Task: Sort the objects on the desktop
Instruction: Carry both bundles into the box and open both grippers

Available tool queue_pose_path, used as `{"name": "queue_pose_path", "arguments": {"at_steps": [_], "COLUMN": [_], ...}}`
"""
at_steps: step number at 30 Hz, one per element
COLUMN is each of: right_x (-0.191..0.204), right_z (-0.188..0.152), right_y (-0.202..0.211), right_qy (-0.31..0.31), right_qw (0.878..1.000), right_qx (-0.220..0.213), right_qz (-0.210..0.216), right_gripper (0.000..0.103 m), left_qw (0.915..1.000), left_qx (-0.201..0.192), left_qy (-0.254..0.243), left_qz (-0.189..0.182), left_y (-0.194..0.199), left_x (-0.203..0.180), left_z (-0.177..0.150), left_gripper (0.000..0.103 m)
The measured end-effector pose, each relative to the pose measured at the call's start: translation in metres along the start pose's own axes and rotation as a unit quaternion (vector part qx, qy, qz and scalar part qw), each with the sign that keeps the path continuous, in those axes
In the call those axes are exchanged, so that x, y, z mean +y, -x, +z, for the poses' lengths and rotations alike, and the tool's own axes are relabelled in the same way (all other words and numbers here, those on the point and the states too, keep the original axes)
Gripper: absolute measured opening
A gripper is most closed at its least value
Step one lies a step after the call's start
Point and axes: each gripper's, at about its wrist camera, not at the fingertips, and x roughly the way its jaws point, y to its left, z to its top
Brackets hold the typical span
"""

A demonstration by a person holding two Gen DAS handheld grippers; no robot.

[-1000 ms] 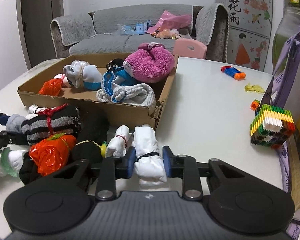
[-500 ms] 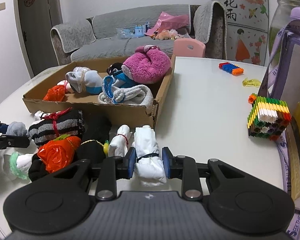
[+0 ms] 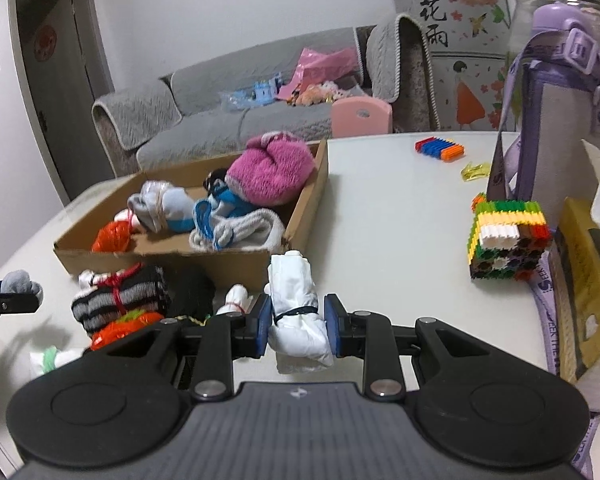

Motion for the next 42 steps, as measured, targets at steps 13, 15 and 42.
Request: {"name": "queue_pose_path", "arguments": {"at_steps": [13,15,42], "right_x": [0.002,0.007,0.089], "right_z": [0.03,0.038,0.146], "right_y": [0.021,0.026,-0.068], "right_qy": [-0.015,-0.008,0.113], "right_qw": [0.999,0.998,0.99], "right_qx": [-0.038,-0.046,-0.007], "right_qz": [0.029,0.035,0.089], "right_gripper": [0.025,0.025,0.026], "left_qw": [0.9993,0.999,0.9976], "left_qx": [-0.033,-0.038,0.042], "left_qy": [-0.006,-0.009,-0.042], "left_qz": [0.019,0.021,0.036], "left_y": [0.031,0.032,-0.112], "left_x": [0.015,0.015,0.025], "left_z": [0.04,0.051,0.165], "left_gripper": [0.07,0.07,0.07]}}
